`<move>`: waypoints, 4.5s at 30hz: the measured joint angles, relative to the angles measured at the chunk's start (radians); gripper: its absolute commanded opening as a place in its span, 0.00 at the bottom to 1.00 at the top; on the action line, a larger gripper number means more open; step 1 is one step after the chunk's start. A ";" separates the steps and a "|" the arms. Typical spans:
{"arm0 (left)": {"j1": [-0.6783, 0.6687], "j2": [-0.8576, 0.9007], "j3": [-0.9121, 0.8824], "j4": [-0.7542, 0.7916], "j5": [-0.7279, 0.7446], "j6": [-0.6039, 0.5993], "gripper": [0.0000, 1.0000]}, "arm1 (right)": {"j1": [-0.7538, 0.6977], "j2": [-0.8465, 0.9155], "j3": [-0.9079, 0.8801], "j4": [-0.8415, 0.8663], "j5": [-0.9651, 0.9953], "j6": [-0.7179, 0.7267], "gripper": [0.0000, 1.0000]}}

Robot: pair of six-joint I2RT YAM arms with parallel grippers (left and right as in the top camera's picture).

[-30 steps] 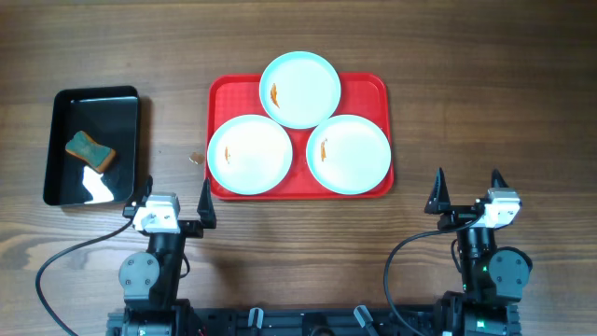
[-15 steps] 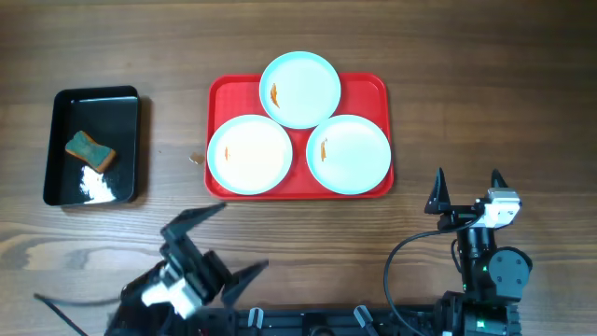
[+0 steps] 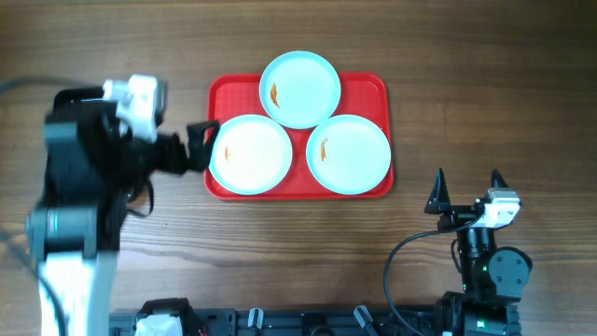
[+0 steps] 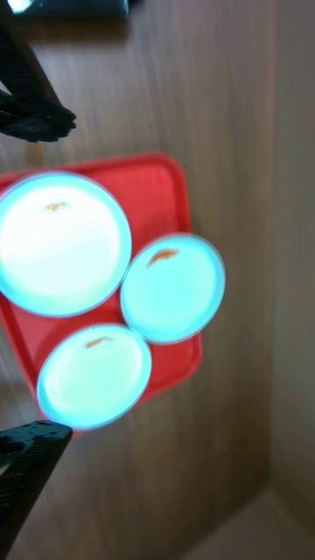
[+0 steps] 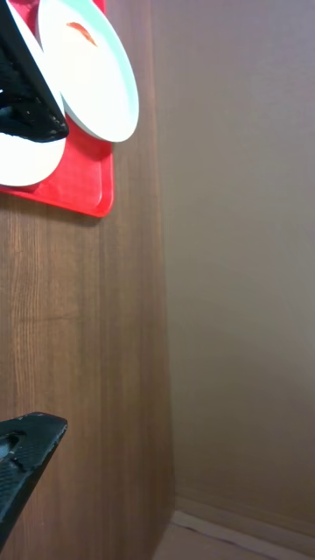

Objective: Clean dirty plates on tray and stack at the side
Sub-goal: 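Move the left gripper to the black tray above the sponge, then grasp the green-and-orange sponge with the left gripper, then rub the sponge around the soapy black tray with the left gripper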

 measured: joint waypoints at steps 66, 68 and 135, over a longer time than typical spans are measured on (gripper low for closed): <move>0.485 1.111 0.446 -0.137 -0.476 -0.464 1.00 | 0.000 0.000 0.000 0.000 0.000 0.000 1.00; 0.485 1.111 0.446 -0.122 -0.475 -0.464 1.00 | 0.000 0.000 0.000 0.000 0.000 0.000 1.00; 0.486 1.105 0.397 -0.164 -0.477 -0.418 0.04 | 0.000 0.000 0.000 0.000 0.000 0.000 1.00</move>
